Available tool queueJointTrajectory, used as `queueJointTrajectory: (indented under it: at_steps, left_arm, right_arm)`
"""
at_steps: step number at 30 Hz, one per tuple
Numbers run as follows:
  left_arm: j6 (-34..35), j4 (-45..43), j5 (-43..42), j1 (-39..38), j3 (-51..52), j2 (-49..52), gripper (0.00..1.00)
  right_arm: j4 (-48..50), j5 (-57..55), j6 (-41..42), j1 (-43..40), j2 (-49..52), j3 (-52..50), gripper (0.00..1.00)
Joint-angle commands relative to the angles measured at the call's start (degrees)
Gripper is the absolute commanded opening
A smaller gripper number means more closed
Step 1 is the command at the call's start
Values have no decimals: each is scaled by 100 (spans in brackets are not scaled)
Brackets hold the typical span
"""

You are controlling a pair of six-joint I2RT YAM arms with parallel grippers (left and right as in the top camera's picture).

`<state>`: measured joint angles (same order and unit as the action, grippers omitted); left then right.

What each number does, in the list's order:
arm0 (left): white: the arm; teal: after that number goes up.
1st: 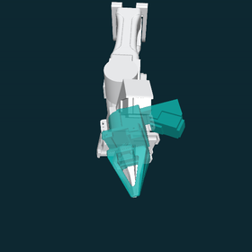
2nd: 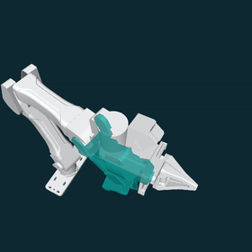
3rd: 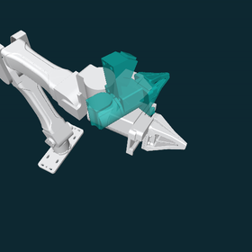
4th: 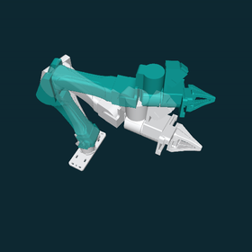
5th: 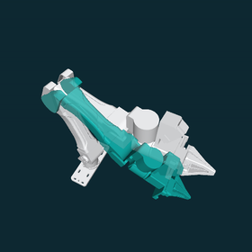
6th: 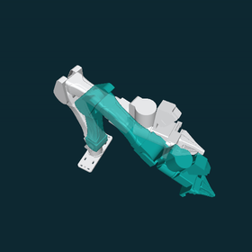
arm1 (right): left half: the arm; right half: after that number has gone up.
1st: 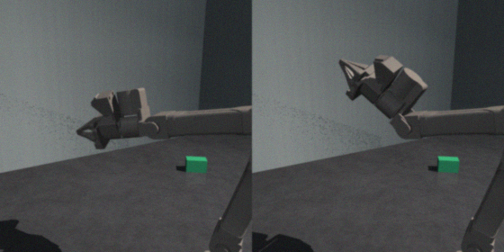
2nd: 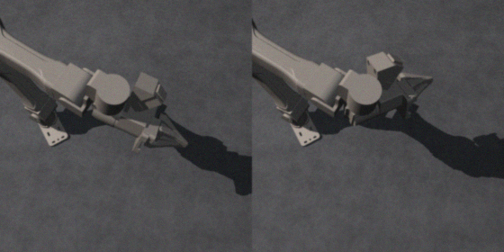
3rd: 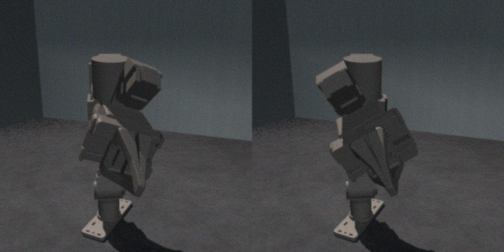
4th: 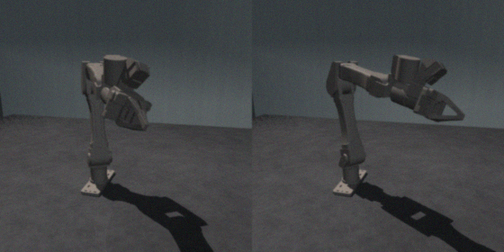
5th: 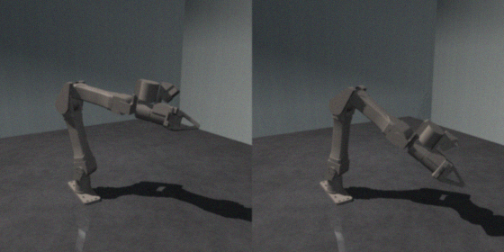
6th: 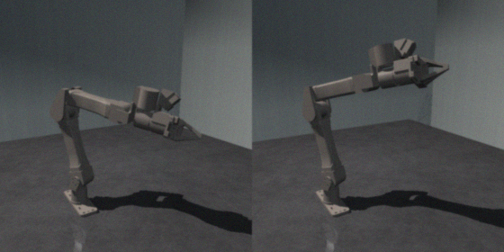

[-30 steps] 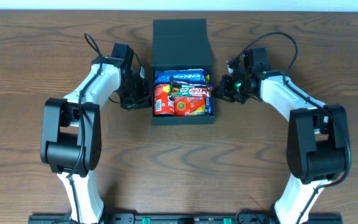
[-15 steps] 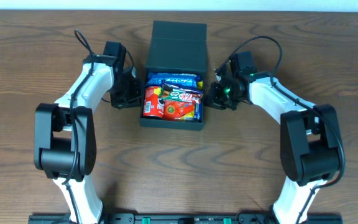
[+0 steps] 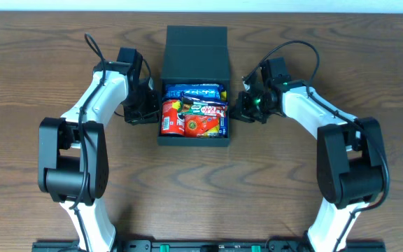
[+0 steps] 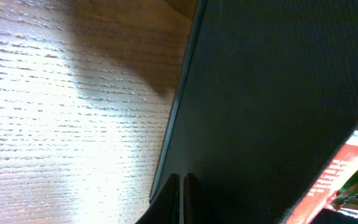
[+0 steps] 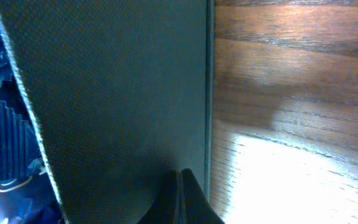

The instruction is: Pack container

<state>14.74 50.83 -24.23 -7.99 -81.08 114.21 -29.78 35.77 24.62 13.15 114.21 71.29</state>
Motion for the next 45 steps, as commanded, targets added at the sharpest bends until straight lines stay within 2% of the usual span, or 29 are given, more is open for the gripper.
queueJointTrajectory:
  at_steps: [1, 5, 11, 13, 16, 21, 25, 27, 28, 32, 37, 41, 45]
  left_arm:
    - [-98, 35, -234, -70, -28, -146, 6]
    - [-76, -48, 42, -17, -31, -205, 6]
    - [-81, -673, 1567, 256, -48, -911, 6]
    - [-170, -1001, 1788, 343, -48, -1086, 6]
    - [-280, -1285, 1615, 507, -48, -1137, 6]
    - [-654, -1176, 1563, 610, -46, -1115, 6]
    - [-675, -1252, 1329, 610, -46, -1095, 6]
    - [-595, -1447, 603, 625, -46, -931, 6]
    - [-267, -1611, 396, 625, -48, -737, 5]
    - [-59, -2017, -24, 627, -208, -164, 5]
    - [-59, -1810, -219, 638, -1329, 603, 5]
    - [-142, -809, -363, 645, -3040, 1609, 6]
    - [-33, -374, -376, 647, -3554, 1969, 6]
  right_arm:
    - [24, 306, 66, 0, 39, 59, 1]
    - [66, 304, 66, -79, 31, 68, 1]
    - [68, 229, 98, -612, 2, 212, 1]
    - [79, 125, 212, -835, 2, 267, 2]
    - [85, 179, 260, -1119, 2, 291, 1]
    - [48, 1086, 278, -1458, 2, 291, 2]
    - [109, 1257, 911, -1580, 2, 291, 1]
    - [560, 1248, 796, -1517, 2, 291, 1]
    - [1021, 1248, 903, -1438, 17, 291, 1]
    - [2124, 1233, 1731, -1384, 155, 315, 2]
    - [2271, 1733, 2004, -1425, 848, 876, 2]
    - [1840, 2166, 2179, -1300, 1801, 2048, 2]
    - [1578, 2146, 2162, -1147, 2168, 2546, 2]
